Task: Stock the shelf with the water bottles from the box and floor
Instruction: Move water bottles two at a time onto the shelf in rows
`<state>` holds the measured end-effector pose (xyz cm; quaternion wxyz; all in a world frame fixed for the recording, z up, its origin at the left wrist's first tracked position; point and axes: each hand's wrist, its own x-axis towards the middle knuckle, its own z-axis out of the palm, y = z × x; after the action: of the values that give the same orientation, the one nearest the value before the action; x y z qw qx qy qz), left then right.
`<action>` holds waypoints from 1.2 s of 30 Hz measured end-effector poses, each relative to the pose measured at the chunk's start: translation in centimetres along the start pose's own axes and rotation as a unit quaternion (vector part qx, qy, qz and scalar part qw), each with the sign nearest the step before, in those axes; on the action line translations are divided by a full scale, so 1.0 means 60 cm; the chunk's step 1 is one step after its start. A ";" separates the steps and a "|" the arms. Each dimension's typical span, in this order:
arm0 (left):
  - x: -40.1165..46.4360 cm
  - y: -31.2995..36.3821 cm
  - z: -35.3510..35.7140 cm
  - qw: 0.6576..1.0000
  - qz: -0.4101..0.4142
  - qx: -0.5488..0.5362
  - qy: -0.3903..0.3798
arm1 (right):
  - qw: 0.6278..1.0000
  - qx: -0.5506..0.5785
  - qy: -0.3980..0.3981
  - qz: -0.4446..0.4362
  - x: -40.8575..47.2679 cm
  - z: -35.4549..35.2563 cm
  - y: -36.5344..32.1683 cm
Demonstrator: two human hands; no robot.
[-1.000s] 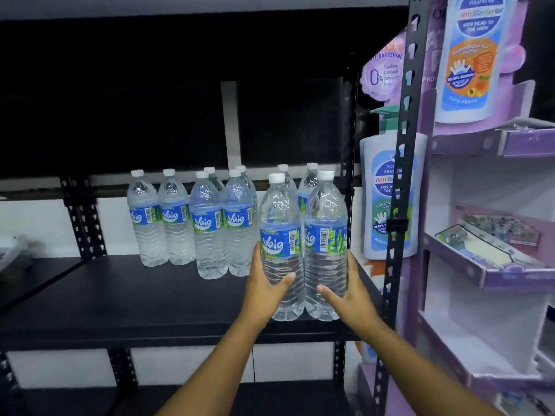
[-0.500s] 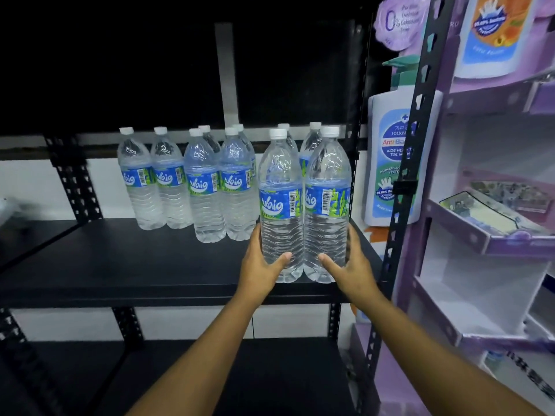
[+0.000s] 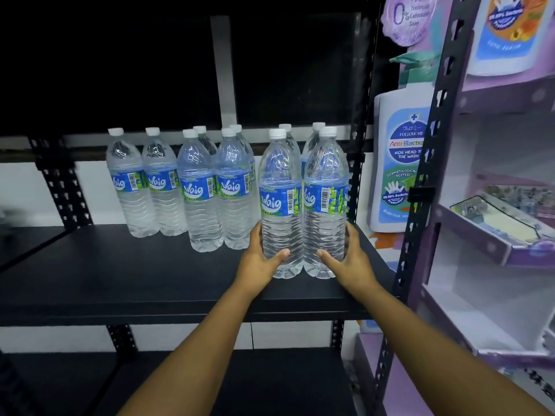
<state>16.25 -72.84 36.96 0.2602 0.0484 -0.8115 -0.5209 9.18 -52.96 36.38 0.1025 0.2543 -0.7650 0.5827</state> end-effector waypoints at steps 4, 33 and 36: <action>0.036 -0.008 0.008 1.000 -0.011 -0.012 0.000 | 1.000 0.002 0.002 0.002 0.038 0.010 0.014; 0.185 -0.075 0.048 0.999 0.038 0.006 0.017 | 0.999 -0.024 0.021 -0.004 0.184 0.041 0.091; 0.189 -0.075 0.048 0.999 0.038 0.005 0.018 | 0.999 -0.024 0.021 -0.003 0.187 0.042 0.090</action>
<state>4.28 -76.50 36.31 0.2935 0.0281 -0.8106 -0.5060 -2.76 -57.37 36.18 0.1266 0.2422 -0.7759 0.5686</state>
